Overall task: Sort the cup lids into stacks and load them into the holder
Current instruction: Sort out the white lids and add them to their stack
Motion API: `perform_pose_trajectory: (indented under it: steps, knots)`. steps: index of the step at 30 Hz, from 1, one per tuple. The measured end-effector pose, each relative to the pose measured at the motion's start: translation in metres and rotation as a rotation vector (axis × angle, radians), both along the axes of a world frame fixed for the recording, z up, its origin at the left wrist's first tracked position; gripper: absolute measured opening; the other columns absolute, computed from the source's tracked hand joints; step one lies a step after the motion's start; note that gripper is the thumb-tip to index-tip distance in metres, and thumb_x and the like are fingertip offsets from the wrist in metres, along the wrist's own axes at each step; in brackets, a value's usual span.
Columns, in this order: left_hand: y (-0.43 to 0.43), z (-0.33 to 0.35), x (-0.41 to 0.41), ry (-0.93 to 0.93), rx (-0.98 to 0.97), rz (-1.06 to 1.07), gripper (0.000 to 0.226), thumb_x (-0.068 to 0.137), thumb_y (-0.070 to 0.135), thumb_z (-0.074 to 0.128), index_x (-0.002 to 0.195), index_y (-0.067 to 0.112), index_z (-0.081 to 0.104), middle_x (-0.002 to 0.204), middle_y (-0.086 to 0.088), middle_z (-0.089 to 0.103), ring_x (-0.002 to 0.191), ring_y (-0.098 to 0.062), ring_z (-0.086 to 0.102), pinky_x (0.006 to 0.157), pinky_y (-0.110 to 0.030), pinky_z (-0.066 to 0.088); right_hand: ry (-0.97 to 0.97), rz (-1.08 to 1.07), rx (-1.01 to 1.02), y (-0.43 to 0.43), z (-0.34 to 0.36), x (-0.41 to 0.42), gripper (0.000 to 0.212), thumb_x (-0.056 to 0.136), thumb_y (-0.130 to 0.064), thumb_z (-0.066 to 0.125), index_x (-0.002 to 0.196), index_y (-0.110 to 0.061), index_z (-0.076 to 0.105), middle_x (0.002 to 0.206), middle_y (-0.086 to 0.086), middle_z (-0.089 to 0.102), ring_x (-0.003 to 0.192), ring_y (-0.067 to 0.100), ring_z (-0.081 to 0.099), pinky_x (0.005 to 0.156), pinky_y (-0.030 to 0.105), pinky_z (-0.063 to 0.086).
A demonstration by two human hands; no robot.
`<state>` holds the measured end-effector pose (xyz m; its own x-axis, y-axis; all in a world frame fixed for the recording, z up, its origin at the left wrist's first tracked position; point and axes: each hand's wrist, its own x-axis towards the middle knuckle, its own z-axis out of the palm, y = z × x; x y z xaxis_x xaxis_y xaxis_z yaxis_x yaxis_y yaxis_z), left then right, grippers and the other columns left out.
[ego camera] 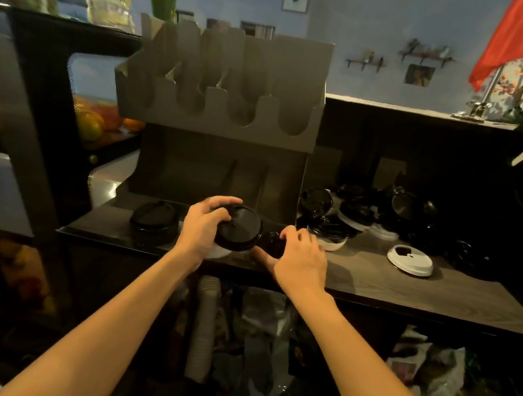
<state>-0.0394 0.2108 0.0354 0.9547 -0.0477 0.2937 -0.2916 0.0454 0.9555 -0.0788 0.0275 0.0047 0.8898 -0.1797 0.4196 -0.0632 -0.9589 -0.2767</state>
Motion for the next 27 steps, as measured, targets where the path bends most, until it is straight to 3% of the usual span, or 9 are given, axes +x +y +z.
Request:
perform_pose_trajectory:
  steps: [4,7,10,12,15,18,21,24,27]
  knots:
    - [0.011,-0.003,0.002,0.009,0.028,0.022,0.034,0.091,0.003,0.055,0.1,0.025,0.079,0.113,-0.004,0.073,0.11,-0.017,0.065,0.088,-0.028,0.052,0.096,-0.029,-0.072,0.015,-0.008,0.014,0.091,0.074,-0.091,0.044,0.133,-0.022,0.052,0.136,0.006,0.048,0.13,0.028,0.044,0.108,0.044,0.04]
    - [0.015,-0.003,0.001,0.009,0.055,0.007,0.032,0.092,0.003,0.055,0.102,0.023,0.078,0.109,-0.002,0.074,0.108,-0.014,0.066,0.087,-0.025,0.052,0.114,-0.011,-0.063,0.012,-0.008,0.013,0.092,0.078,-0.091,0.034,0.135,-0.02,0.053,0.139,0.007,0.047,0.132,0.03,0.042,0.111,0.045,0.036]
    - [0.018,-0.004,0.002,0.018,0.08,-0.019,0.031,0.093,0.003,0.055,0.109,0.018,0.077,0.107,0.002,0.073,0.104,-0.01,0.066,0.078,-0.015,0.051,0.1,0.021,-0.086,0.008,-0.005,0.01,0.079,0.087,-0.082,0.037,0.136,-0.022,0.054,0.139,0.005,0.048,0.132,0.028,0.042,0.11,0.043,0.037]
    - [0.019,-0.004,0.005,0.01,0.08,-0.029,0.031,0.093,0.002,0.056,0.11,0.018,0.078,0.105,0.002,0.074,0.102,-0.008,0.067,0.075,-0.011,0.051,-0.021,0.057,-0.039,0.009,-0.004,0.009,0.063,0.092,-0.069,0.047,0.132,-0.022,0.056,0.133,0.002,0.051,0.127,0.024,0.045,0.105,0.041,0.043]
    - [0.023,-0.002,0.01,-0.02,0.044,-0.044,0.033,0.09,-0.001,0.06,0.111,0.019,0.075,0.105,0.0,0.075,0.099,-0.007,0.07,0.075,-0.013,0.053,-0.331,0.284,0.17,0.015,0.005,0.009,0.037,0.093,-0.042,0.06,0.122,-0.02,0.062,0.123,-0.002,0.056,0.114,0.015,0.05,0.097,0.04,0.048]
    - [0.03,0.0,0.014,-0.058,0.017,-0.045,0.037,0.089,-0.007,0.06,0.112,0.019,0.073,0.104,-0.001,0.076,0.103,-0.011,0.071,0.08,-0.017,0.055,-0.265,0.611,0.332,0.029,0.025,0.012,0.049,0.083,-0.032,0.063,0.131,-0.023,0.056,0.14,-0.004,0.048,0.131,0.011,0.043,0.109,0.028,0.038]
    - [0.041,0.004,0.016,-0.066,0.013,-0.048,0.04,0.088,-0.007,0.061,0.118,0.019,0.07,0.11,0.0,0.074,0.107,-0.007,0.069,0.089,-0.023,0.056,-0.104,0.748,0.256,0.048,0.039,0.019,0.071,0.082,-0.034,0.077,0.144,-0.026,0.045,0.151,-0.006,0.041,0.139,0.008,0.036,0.113,0.024,0.035]
    - [0.059,0.002,0.018,-0.037,-0.017,-0.046,0.048,0.086,0.007,0.069,0.129,0.025,0.061,0.119,-0.001,0.072,0.114,-0.013,0.068,0.1,-0.036,0.055,-0.163,0.748,0.232,0.066,0.036,0.028,0.069,0.08,-0.048,0.08,0.139,-0.027,0.051,0.137,-0.012,0.053,0.125,0.006,0.048,0.103,0.031,0.047]
    - [0.078,-0.002,0.019,-0.029,-0.071,0.029,0.059,0.075,0.029,0.08,0.13,0.033,0.057,0.125,0.0,0.07,0.119,-0.014,0.065,0.105,-0.039,0.051,-0.271,0.699,0.245,0.085,0.029,0.036,0.063,0.079,-0.059,0.077,0.13,-0.026,0.059,0.126,-0.013,0.059,0.117,0.003,0.052,0.097,0.026,0.05]
